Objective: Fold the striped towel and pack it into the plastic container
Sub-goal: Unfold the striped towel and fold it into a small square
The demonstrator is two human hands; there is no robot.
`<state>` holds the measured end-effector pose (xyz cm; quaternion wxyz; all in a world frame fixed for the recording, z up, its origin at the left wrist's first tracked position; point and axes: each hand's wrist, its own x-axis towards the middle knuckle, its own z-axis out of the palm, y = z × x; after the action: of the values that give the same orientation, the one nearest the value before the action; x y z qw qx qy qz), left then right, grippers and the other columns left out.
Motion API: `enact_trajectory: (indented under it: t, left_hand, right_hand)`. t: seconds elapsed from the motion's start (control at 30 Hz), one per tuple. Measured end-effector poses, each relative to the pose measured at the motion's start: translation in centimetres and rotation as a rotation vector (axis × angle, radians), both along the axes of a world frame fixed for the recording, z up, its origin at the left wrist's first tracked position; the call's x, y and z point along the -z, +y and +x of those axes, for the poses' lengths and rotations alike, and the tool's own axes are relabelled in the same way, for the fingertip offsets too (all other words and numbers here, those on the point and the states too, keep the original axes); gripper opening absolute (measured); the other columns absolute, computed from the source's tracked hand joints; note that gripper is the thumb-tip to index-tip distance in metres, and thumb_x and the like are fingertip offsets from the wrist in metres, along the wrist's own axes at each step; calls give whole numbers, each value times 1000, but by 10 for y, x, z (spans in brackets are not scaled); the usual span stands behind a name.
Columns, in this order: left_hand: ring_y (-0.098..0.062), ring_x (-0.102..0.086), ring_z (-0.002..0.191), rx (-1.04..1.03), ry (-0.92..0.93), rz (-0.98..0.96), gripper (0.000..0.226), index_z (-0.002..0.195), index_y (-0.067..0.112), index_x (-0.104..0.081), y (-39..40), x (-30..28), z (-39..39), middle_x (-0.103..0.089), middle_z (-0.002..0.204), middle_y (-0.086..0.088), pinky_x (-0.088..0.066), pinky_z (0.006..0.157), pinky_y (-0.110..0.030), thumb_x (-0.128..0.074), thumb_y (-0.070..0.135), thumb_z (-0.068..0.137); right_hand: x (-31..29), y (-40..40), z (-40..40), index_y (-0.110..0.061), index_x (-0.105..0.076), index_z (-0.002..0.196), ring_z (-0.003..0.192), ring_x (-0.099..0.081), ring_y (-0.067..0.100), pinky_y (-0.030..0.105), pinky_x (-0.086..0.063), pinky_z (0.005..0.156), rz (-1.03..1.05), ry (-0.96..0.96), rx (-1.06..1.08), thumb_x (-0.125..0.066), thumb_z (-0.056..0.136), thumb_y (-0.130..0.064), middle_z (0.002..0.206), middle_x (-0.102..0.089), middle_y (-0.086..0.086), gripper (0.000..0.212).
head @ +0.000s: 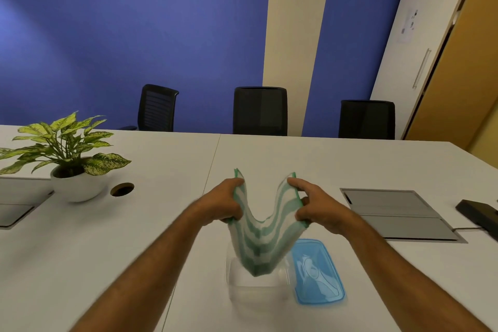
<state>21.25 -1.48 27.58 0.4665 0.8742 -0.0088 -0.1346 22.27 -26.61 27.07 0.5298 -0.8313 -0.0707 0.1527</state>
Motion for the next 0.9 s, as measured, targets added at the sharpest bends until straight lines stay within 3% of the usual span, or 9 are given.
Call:
enact_trajectory:
  t: [0.13, 0.27, 0.4, 0.53, 0.63, 0.73, 0.8, 0.9]
  left_hand:
    - [-27, -56, 107, 26, -16, 21, 94, 152, 24, -26, -24, -2, -2, -40, 143, -7, -58, 62, -23, -69, -8, 75]
    - [-21, -54, 105, 68, -27, 66, 99, 153, 24, -22, -37, -3, -5, -38, 148, -6, -56, 59, -19, -75, -4, 75]
    - [-27, -59, 111, 105, -22, 60, 102, 153, 20, -21, -41, -7, -10, -37, 150, -7, -61, 74, -31, -76, -5, 71]
    - [-29, -64, 105, 134, -30, 47, 98, 148, 21, -32, -44, -6, -11, -47, 140, -9, -63, 75, -41, -80, -6, 67]
    - [-29, -66, 100, 155, -20, 34, 98, 146, 22, -33, -44, -6, -9, -51, 135, -10, -64, 71, -37, -80, -8, 66]
    - [-28, -66, 98, 202, -15, -2, 100, 148, 24, -28, -41, -6, -9, -51, 134, -10, -64, 73, -37, -78, -7, 67]
    - [-29, -65, 103, 221, -15, -24, 102, 150, 26, -22, -38, -6, -7, -46, 141, -11, -63, 78, -38, -75, -6, 69]
    - [-37, -51, 128, 188, -9, -96, 111, 154, 34, -6, -32, -5, -5, -26, 160, -7, -56, 94, -44, -72, -3, 73]
  right_hand:
    - [-4, 27, -4, -22, -27, 152, 84, -63, 30, 42, -58, 68, -47, -21, -32, -58, 75, 16, 112, -56, 9, 91]
    - [-3, 43, -7, -24, -24, 152, 97, -64, 35, 48, -60, 76, -76, -48, -43, -62, 74, 12, 132, -48, 10, 94]
    - [-1, 50, -8, -23, -23, 153, 83, -64, 23, 45, -60, 73, -102, -59, -45, -64, 73, 8, 136, -48, 10, 95]
    - [1, 57, -8, -26, -28, 151, 86, -66, 24, 35, -61, 62, -114, -67, -61, -66, 68, 3, 141, -46, 8, 96]
    - [1, 60, -9, -27, -30, 149, 93, -65, 27, 33, -60, 61, -85, -54, -57, -63, 66, 0, 141, -47, 8, 93]
    - [-1, 60, -10, -27, -31, 149, 102, -64, 32, 41, -62, 67, -23, -39, -54, -58, 67, 6, 143, -45, 5, 92]
    - [-2, 59, -13, -27, -28, 151, 102, -66, 32, 45, -63, 70, 17, -35, -82, -56, 71, 13, 144, -42, 1, 93]
    - [-2, 54, -17, -29, -24, 152, 87, -70, 22, 31, -61, 67, -5, -106, -165, -69, 76, 12, 136, -40, -6, 97]
